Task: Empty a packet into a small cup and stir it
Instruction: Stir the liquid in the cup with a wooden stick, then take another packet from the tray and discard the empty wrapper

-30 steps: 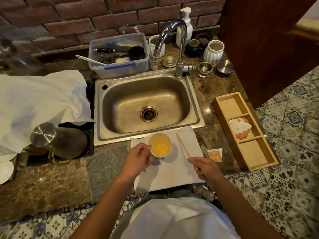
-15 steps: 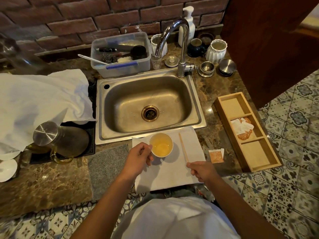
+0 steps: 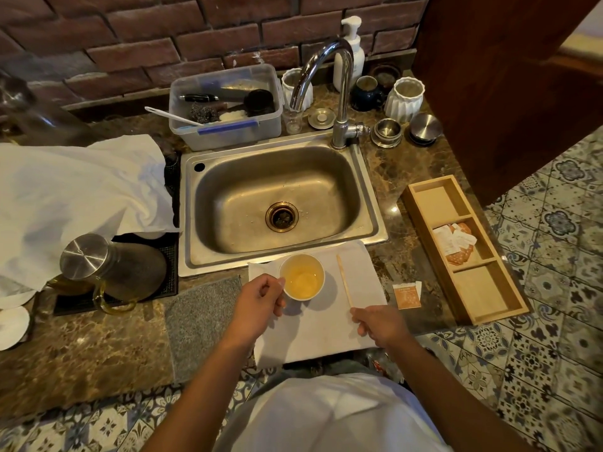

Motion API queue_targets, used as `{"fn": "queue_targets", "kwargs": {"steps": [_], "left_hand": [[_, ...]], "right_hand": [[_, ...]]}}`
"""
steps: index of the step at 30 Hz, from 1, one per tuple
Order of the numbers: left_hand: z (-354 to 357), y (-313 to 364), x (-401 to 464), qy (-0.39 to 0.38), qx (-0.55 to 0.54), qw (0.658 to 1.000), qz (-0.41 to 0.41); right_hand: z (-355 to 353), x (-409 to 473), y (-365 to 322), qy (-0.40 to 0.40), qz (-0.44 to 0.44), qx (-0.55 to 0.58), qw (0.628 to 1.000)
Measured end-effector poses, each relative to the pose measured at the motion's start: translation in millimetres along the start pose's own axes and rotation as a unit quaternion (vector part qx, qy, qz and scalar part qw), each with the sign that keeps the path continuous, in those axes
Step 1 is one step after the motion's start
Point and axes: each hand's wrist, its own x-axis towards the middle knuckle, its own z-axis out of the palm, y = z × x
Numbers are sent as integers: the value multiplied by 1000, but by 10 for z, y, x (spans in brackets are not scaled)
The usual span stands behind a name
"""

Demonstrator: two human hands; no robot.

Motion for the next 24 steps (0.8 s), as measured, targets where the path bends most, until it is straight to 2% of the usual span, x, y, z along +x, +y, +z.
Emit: {"fn": "queue_targets", "kwargs": {"steps": [5,11,15,21,24], "left_hand": [[46,18,-45,37,66,997,27],[24,109,-84,84,64,994,24],[-17,327,-154,116,123,982,82],[366,856,-265,11,89,982,167],[693,959,-196,-45,111,974,190]], "right_hand": [[-44,-51,-74,4,-34,-10,999],[-213,-176,-216,23,-108,-26,993],[-413,-236,-271,69,-122,-21,990],[-751,-254,-41,168,-137,-36,976],[-873,-241,90,205,-116,-49,971]]}}
